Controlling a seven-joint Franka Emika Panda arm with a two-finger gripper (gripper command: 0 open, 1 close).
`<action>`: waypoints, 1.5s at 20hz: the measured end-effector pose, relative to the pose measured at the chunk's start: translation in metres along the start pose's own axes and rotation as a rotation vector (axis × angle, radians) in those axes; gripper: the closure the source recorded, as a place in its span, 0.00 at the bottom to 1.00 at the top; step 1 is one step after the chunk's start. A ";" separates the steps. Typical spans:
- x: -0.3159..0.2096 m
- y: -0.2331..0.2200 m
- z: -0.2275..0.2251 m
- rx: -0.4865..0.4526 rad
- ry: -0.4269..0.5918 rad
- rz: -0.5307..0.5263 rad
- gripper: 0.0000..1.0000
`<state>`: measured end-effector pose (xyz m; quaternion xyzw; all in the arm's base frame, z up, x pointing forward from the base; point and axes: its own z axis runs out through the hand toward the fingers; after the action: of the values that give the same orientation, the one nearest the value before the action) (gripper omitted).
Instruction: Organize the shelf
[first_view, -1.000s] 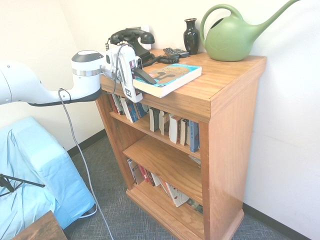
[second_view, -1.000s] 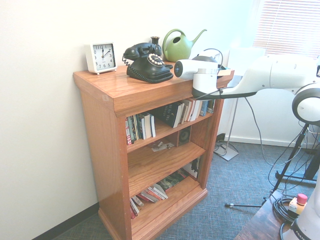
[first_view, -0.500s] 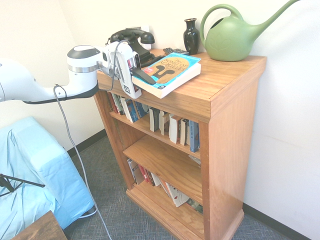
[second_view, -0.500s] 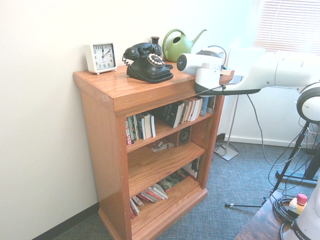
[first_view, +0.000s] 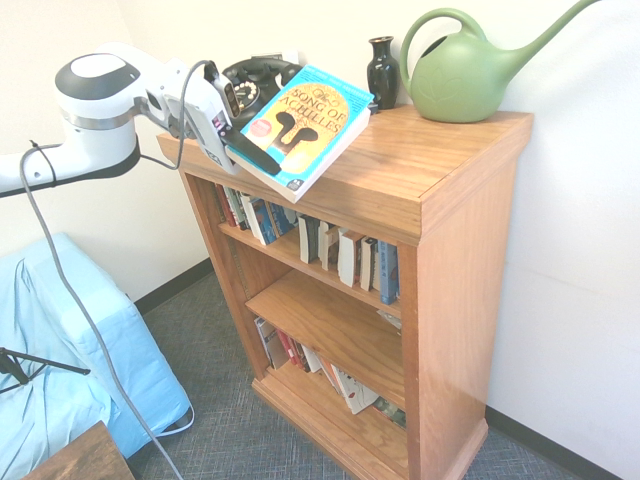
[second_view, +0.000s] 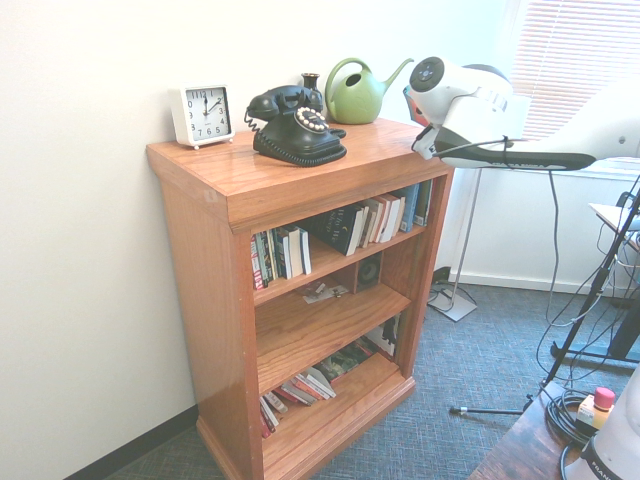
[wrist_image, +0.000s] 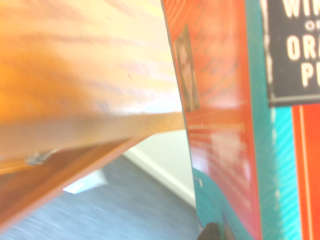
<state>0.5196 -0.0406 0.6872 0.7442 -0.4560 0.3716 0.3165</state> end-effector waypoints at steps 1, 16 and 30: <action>-0.002 0.015 -0.001 0.033 -0.012 0.015 1.00; -0.207 0.123 -0.006 0.442 -0.247 0.013 1.00; -0.263 0.081 0.014 0.600 -0.356 -0.142 1.00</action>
<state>0.3684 0.0333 0.4692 0.8870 -0.3215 0.3307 0.0245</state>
